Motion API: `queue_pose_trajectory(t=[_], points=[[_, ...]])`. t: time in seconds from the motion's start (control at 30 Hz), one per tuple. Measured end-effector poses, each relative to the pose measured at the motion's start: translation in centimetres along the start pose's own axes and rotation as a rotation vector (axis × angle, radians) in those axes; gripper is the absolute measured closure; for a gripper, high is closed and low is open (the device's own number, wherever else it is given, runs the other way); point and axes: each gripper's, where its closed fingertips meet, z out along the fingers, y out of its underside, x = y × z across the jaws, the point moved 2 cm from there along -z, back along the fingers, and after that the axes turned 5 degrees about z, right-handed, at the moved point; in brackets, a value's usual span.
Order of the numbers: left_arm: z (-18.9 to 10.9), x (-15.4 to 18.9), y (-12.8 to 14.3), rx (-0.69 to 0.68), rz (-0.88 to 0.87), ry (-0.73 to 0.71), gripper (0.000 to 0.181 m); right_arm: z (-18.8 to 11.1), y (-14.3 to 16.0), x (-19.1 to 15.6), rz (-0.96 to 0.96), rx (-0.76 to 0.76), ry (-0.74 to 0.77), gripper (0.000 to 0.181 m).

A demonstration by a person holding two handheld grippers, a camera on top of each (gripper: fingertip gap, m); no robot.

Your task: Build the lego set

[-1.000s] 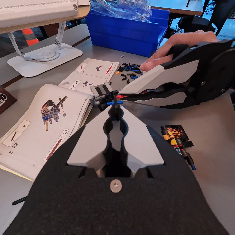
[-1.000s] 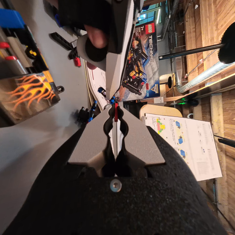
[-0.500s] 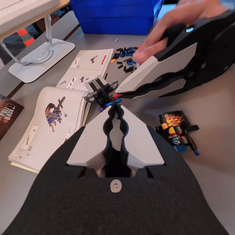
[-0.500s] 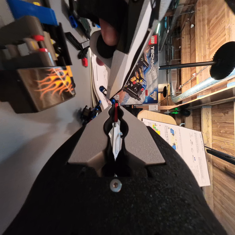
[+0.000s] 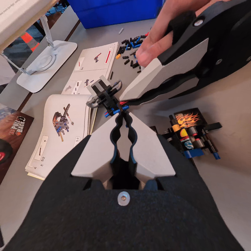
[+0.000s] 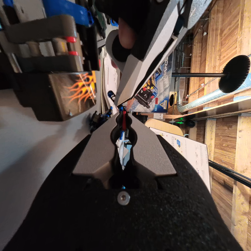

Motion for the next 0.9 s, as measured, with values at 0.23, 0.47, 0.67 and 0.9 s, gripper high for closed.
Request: queue_pose_trajectory(t=[0.23, 0.47, 0.67, 0.9], points=[[-0.5, -0.3, -0.7, 0.069, 0.001, 0.027, 0.179, -0.3, -0.3, 0.5, 0.276, 0.030, -0.112, 0.170], [-0.8, 0.0, -1.2, 0.115, 0.071, 0.016, 0.179, -1.4, -0.7, 0.4, 0.507, 0.161, -0.288, 0.148], [-0.9, 1.2, -2.1, 0.159, 0.263, -0.036, 0.180, -3.7, -0.6, 0.3, 0.850, 0.394, -0.625, 0.131], [-1.0, 1.6, -2.5, 0.178, 0.307, -0.059, 0.180, -4.5, -0.8, 0.4, 0.746, 0.424, -0.608, 0.132]])
